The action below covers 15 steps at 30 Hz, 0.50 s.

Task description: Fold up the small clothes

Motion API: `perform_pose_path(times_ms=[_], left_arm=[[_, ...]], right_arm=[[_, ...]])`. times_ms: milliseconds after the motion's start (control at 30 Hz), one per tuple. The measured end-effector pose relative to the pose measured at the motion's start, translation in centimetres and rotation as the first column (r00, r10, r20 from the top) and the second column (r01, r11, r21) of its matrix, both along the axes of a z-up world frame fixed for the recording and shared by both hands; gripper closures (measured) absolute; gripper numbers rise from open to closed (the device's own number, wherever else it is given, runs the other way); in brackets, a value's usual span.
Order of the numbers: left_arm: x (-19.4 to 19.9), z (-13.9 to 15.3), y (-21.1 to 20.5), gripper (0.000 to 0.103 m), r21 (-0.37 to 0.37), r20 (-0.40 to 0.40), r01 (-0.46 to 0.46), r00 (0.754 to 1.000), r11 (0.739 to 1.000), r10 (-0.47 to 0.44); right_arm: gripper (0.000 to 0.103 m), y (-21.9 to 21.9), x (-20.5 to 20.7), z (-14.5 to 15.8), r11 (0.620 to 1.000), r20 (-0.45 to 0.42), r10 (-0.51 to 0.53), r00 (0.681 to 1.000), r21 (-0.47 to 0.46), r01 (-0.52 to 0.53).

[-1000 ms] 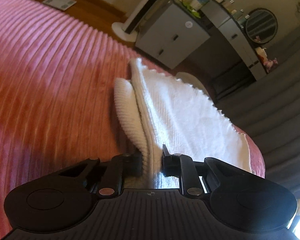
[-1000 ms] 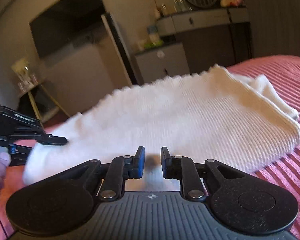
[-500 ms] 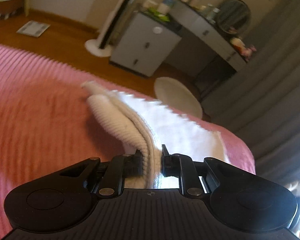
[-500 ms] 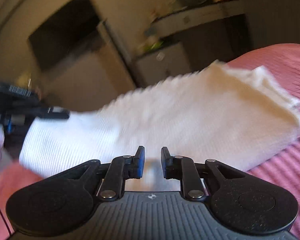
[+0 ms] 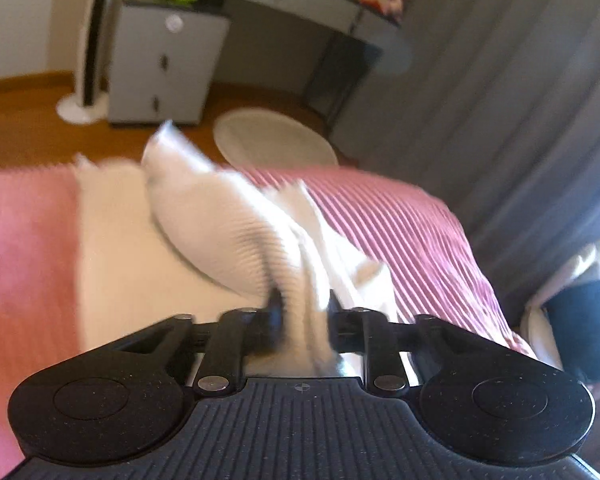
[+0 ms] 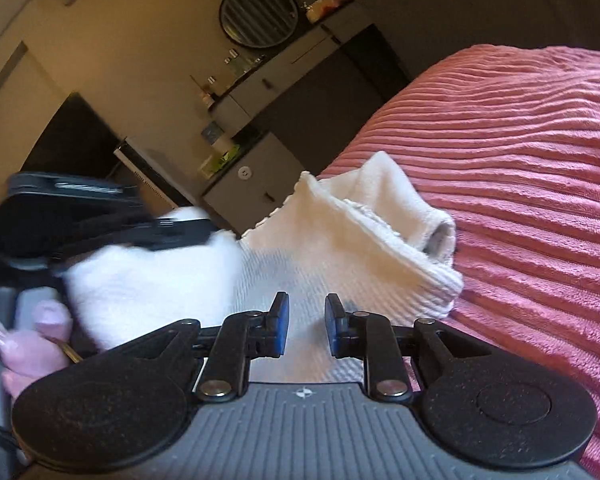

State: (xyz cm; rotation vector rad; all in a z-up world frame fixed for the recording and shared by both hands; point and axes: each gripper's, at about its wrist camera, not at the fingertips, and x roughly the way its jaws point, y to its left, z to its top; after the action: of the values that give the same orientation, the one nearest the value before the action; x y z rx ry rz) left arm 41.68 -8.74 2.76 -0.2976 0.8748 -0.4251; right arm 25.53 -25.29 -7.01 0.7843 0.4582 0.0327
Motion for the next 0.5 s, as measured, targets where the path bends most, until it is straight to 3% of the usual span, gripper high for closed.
perform_pose_path(times_ms=[133,267,400,500], left_arm=[[-1.1,-0.8,0.7,0.065,-0.078,-0.05,-0.004,0.999,0.997,0.0],[-4.8,0.3,5.1,0.04,-0.17,-0.022,-0.101,0.995,0.98,0.098],[-9.8,-0.4,8.4,0.035,-0.061,0.012,-0.261,0.965,0.964,0.262],[-12.3,-2.4,10.1,0.035,0.044,-0.003,-0.322,0.946,0.946,0.323]], right_arm=[[0.083,-1.1,0.6,-1.2,0.997,-0.013,-0.002,1.0,0.079,0.003],[0.083,-1.9,0.8,-1.4,0.992,-0.012,-0.02,1.0,0.122,0.021],[0.08,-2.9,0.6,-2.1,0.969,-0.015,-0.042,0.999,0.244,0.044],[0.069,-4.1,0.3,-2.6,0.925,0.004,-0.067,0.998,0.375,0.06]])
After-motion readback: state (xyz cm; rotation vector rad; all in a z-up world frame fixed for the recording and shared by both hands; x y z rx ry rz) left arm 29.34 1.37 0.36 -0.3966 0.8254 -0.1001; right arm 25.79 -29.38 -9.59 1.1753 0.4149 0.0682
